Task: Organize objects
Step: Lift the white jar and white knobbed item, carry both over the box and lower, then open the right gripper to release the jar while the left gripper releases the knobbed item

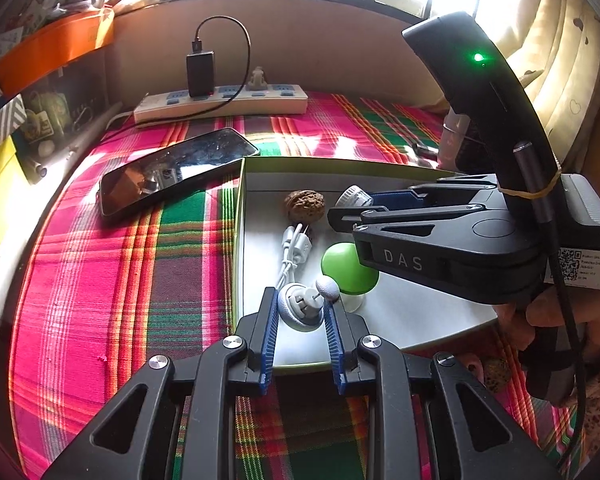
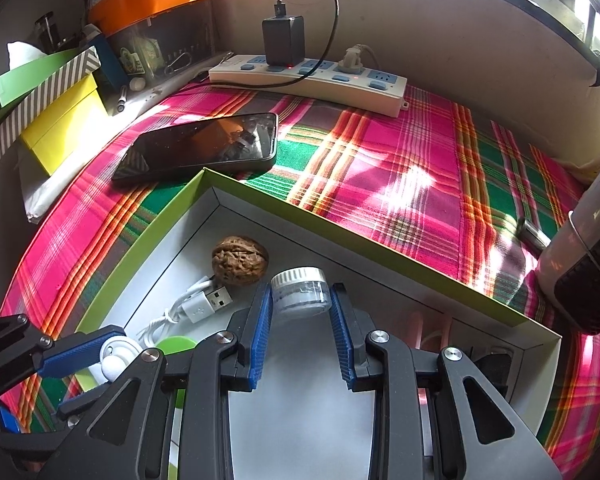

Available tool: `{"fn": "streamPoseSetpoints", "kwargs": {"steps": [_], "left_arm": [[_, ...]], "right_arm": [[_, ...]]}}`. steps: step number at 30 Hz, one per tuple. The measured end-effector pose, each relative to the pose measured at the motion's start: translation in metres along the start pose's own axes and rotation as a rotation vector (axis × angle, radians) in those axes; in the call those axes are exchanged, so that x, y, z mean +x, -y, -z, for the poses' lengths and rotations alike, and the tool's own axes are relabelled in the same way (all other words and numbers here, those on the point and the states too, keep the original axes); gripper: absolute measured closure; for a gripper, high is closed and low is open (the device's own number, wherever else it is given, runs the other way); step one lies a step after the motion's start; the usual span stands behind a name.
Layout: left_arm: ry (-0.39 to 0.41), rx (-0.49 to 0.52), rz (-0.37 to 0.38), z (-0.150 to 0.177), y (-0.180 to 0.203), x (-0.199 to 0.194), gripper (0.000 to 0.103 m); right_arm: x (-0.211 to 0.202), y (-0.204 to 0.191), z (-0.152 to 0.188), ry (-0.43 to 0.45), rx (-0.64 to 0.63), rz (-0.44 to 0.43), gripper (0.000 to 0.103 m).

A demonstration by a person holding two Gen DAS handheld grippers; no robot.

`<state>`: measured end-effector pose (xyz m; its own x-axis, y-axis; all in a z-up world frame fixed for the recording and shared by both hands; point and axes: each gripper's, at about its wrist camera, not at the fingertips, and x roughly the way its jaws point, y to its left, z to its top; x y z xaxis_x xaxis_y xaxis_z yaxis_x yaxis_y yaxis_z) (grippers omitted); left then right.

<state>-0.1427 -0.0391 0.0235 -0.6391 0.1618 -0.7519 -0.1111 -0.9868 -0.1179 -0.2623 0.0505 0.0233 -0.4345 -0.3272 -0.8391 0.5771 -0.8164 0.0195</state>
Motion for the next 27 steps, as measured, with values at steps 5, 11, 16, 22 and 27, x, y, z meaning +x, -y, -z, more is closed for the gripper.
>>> {"fn": "streamPoseSetpoints", "kwargs": {"steps": [5, 11, 16, 22, 27], "left_arm": [[0.0, -0.002, 0.002, 0.0, -0.0001, -0.0004, 0.082], [-0.001, 0.0, 0.001, 0.0002, -0.0004, -0.0006, 0.081], [-0.002, -0.002, 0.004, 0.0017, -0.0014, -0.0013, 0.081], [-0.003, -0.004, 0.009, 0.0017, -0.001, -0.0019, 0.078], [-0.004, -0.003, 0.009, 0.0027, -0.0005, -0.0024, 0.077]], "right_arm": [[0.0006, -0.0024, -0.0007, -0.003, -0.005, 0.004, 0.072], [0.0011, -0.0036, -0.0005, -0.004, -0.003, -0.002, 0.072], [0.0008, -0.0038, 0.0002, -0.003, 0.005, -0.007, 0.072], [0.0005, -0.0057, 0.0006, -0.005, 0.003, -0.011, 0.072], [-0.0007, -0.0068, 0.001, -0.003, 0.001, -0.013, 0.072]]}}
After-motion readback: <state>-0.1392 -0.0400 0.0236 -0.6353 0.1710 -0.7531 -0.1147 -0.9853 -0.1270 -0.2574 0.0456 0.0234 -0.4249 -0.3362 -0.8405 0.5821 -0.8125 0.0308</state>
